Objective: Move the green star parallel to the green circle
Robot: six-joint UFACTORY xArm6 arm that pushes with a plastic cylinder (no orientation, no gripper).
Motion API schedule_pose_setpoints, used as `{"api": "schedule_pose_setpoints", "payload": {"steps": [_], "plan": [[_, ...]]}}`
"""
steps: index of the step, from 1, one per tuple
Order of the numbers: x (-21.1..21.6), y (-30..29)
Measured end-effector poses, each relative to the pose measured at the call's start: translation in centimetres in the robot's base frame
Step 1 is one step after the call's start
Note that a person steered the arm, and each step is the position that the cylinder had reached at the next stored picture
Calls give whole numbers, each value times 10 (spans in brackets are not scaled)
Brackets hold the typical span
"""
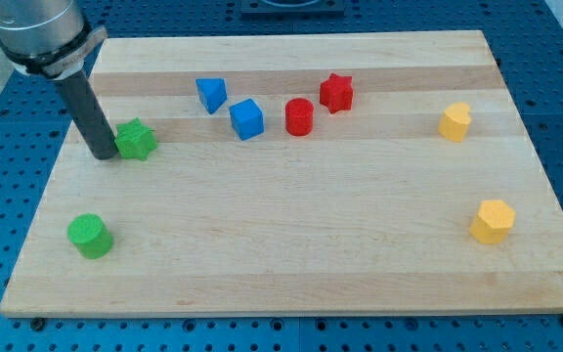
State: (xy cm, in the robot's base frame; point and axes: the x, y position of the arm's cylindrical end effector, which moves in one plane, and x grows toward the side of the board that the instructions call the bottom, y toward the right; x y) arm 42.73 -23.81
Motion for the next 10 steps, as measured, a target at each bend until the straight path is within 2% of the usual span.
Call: {"api": "schedule_pose_setpoints", "payload": {"steps": [2,4,5,6,10], "plan": [[8,41],[8,-2],[-17,-10],[-62,-1],[52,64]]}}
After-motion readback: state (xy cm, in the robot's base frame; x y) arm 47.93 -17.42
